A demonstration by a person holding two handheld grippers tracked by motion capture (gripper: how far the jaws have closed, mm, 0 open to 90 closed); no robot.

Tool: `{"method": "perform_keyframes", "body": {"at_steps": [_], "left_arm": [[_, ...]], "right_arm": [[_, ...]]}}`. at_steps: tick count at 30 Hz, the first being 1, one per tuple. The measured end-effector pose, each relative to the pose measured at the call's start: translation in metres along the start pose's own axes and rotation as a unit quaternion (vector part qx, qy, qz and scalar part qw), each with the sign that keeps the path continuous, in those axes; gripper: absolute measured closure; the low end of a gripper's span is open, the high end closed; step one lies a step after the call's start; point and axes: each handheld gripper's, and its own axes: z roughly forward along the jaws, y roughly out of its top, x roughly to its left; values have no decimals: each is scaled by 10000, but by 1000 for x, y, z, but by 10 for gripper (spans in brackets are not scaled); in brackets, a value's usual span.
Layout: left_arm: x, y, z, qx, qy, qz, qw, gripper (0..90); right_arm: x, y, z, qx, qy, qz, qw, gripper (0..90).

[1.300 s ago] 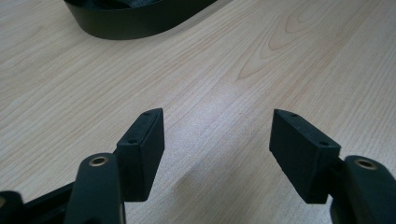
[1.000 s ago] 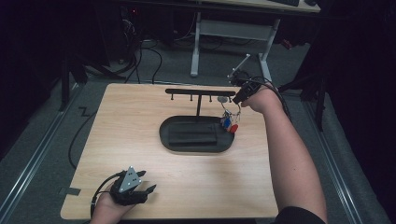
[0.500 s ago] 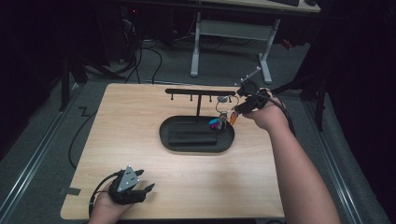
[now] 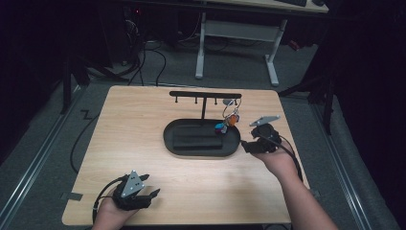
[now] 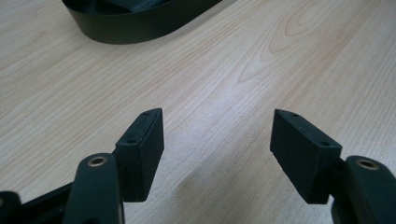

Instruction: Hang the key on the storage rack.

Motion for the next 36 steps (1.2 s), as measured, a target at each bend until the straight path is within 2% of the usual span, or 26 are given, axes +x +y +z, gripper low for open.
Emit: {"method": "perform_keyframes", "body": {"at_steps": [3, 8, 10, 13, 17, 21, 23, 25, 27, 32, 34, 36], "left_arm": [[0, 0, 1, 5, -8, -27, 10000, 354], [-1, -1, 1, -1, -27, -30, 10000, 353], [-1, -1, 1, -44, -89, -44, 9999, 350], [-3, 0, 1, -38, -102, -13, 9999, 346], [-5, 0, 2, -93, -151, -76, 9998, 347], [-8, -1, 3, -113, -198, -158, 9996, 342], [-10, -1, 4, -150, -218, -212, 9994, 339], [-10, -2, 4, -185, -213, -274, 9992, 336], [-11, -1, 5, -186, -164, -291, 9993, 328], [-12, -3, 4, -171, -72, -354, 9992, 320], [-13, -4, 3, -148, -40, -329, 9993, 317], [-12, -4, 1, -147, -28, -327, 9994, 318]], "right_arm": [[5, -20, 6, -149, -50, 67, 9999, 314], [14, -58, 14, -506, 70, 405, 9979, 262], [18, -71, 17, -683, 193, 388, 9967, 243], [25, -88, 18, -874, 244, 445, 9949, 227], [35, -110, 19, -1088, 353, 555, 9919, 208], [45, -128, 18, -1187, 289, 402, 9917, 179], [49, -139, 14, -1268, 142, 384, 9911, 162], [52, -147, 11, -1305, 24, 551, 9899, 157], [51, -149, 12, -1283, 137, 577, 9900, 151], [51, -144, 18, -1359, 178, 632, 9885, 153], [54, -144, 20, -1416, 313, 536, 9880, 154], [58, -143, 19, -1385, 352, 407, 9889, 153]]}}
